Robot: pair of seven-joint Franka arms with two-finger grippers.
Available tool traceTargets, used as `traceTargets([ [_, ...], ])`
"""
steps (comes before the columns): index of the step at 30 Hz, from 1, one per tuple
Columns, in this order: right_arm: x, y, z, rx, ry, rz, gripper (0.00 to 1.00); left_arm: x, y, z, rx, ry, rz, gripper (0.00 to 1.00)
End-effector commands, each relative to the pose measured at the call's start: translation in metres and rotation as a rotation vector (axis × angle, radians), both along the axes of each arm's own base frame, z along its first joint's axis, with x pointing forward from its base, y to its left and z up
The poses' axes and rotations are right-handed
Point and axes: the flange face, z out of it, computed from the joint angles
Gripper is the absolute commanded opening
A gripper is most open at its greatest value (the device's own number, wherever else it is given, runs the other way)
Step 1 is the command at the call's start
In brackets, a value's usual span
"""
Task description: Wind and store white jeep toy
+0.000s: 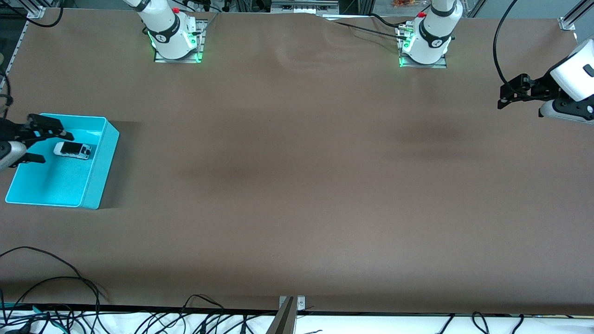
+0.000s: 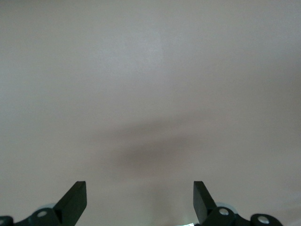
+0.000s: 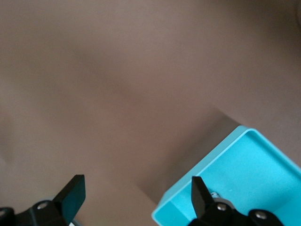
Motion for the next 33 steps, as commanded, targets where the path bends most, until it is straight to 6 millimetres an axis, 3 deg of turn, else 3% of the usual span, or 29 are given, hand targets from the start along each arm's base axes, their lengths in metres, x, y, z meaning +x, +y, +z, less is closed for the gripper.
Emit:
traceTargets([
  [1, 0.003, 0.024, 0.013, -0.080, 0.035, -0.202, 1.00, 0.002, 0.000, 0.007, -0.005, -0.002, -0.006, 1.00],
  [8, 0.008, 0.056, 0.029, -0.118, 0.014, -0.313, 1.00, 0.002, -0.001, 0.006, -0.005, 0.000, -0.008, 1.00],
  [17, 0.009, 0.060, 0.034, -0.117, -0.002, -0.312, 1.00, 0.002, -0.002, 0.007, -0.005, -0.002, -0.009, 1.00],
  [21, 0.008, 0.073, 0.039, -0.126, -0.014, -0.313, 1.00, 0.002, 0.000, 0.007, -0.003, -0.002, -0.006, 1.00],
  [26, -0.004, 0.085, 0.048, -0.135, -0.017, -0.348, 1.00, 0.002, 0.000, 0.007, -0.005, -0.002, -0.008, 1.00],
  [28, -0.011, 0.078, 0.049, -0.140, -0.010, -0.375, 1.00, 0.002, -0.002, 0.007, -0.003, -0.002, -0.009, 1.00],
  [33, -0.034, 0.083, 0.052, -0.151, 0.006, -0.456, 1.00, 0.002, -0.005, 0.007, -0.005, -0.002, -0.017, 1.00],
])
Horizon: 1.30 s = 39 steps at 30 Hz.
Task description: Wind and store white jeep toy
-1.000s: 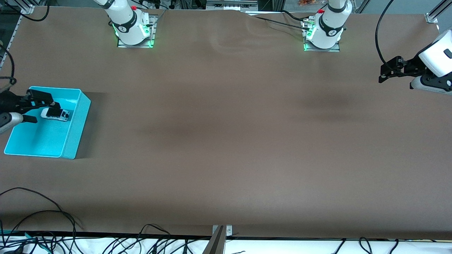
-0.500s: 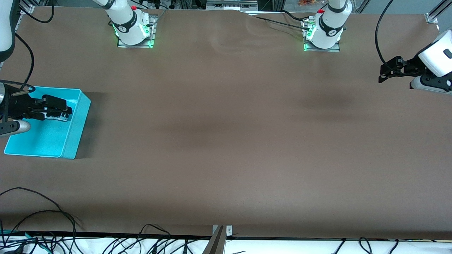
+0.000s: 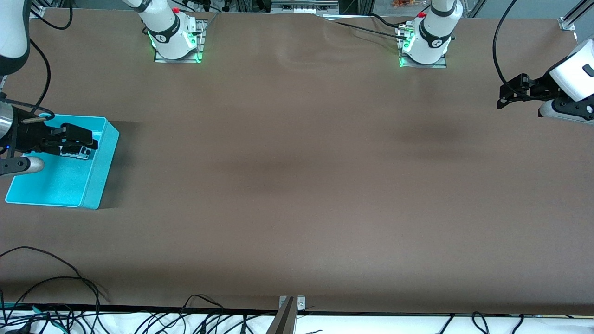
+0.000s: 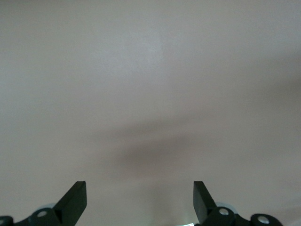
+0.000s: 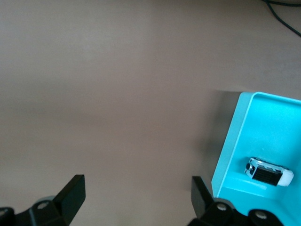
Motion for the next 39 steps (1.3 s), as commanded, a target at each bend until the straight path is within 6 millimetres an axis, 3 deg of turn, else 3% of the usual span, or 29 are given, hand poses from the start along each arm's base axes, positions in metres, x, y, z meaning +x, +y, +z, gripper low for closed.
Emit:
traceTargets([
  [1, -0.035, 0.002, 0.010, -0.018, 0.004, -0.093, 1.00, 0.002, -0.006, 0.007, -0.005, -0.002, -0.016, 1.00],
  [10, -0.087, 0.007, 0.012, -0.065, -0.020, -0.167, 1.00, 0.002, -0.005, 0.007, -0.005, -0.002, -0.015, 1.00],
  [14, -0.101, 0.007, 0.010, -0.069, -0.041, -0.170, 1.00, 0.002, -0.008, 0.007, -0.005, -0.002, -0.019, 1.00],
  [34, -0.087, 0.006, 0.016, -0.085, -0.063, -0.149, 1.00, 0.002, -0.008, 0.008, -0.006, -0.003, -0.019, 1.00],
  [39, -0.086, 0.007, 0.015, -0.083, -0.062, -0.148, 1.00, 0.003, -0.009, 0.018, -0.005, -0.026, -0.023, 1.00],
])
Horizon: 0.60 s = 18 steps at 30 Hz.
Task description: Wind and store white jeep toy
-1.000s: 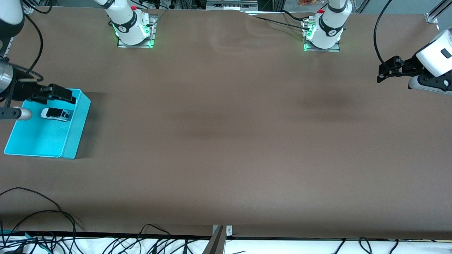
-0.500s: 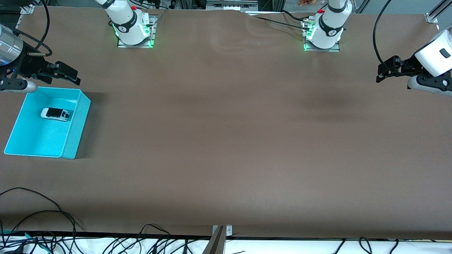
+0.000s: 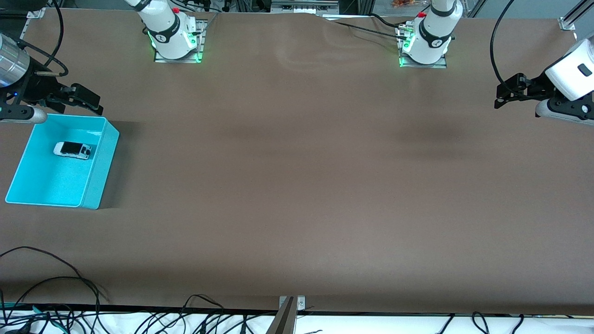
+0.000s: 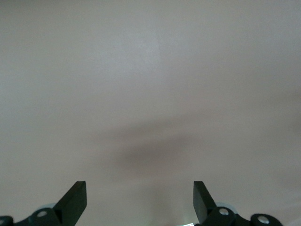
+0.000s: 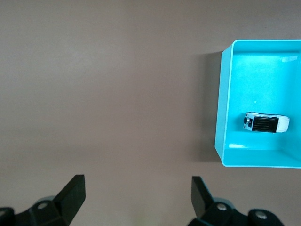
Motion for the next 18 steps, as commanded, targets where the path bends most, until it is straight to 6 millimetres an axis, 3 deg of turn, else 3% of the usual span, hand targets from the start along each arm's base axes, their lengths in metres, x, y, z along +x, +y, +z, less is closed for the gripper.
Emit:
traceTargets([
  [1, 0.0035, -0.0002, 0.0023, -0.016, -0.006, 0.005, 1.00, 0.0029, -0.0028, 0.0145, -0.006, -0.018, -0.011, 1.00],
  [18, 0.0028, -0.0030, 0.0016, -0.018, 0.001, 0.004, 1.00, 0.0028, -0.0028, 0.0150, -0.006, -0.018, -0.011, 1.00],
])
